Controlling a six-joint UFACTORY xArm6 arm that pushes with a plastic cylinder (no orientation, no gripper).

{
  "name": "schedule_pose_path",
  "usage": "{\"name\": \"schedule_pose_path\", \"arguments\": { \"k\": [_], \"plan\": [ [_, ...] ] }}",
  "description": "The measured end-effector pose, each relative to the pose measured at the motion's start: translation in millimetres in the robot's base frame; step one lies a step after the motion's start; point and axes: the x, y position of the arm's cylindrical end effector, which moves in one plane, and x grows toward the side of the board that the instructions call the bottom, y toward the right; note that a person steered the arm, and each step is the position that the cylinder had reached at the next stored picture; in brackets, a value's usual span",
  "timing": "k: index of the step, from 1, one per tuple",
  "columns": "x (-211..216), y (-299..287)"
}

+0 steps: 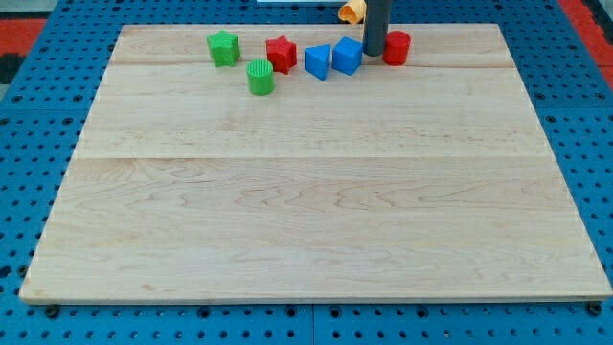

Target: Keep arm in between blue triangle and red star

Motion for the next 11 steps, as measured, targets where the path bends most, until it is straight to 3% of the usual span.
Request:
{"name": "schedule_pose_path", "arguments": {
  "k": [2,3,4,5,6,7,8,9,11],
  "plan": [
    [-7,-92],
    [9,-64],
    [27,-75],
    [5,-106],
    [-51,-87],
    [-63,-118],
    [-37,-167],
    [25,-169],
    [111,-98]
  ]
}}
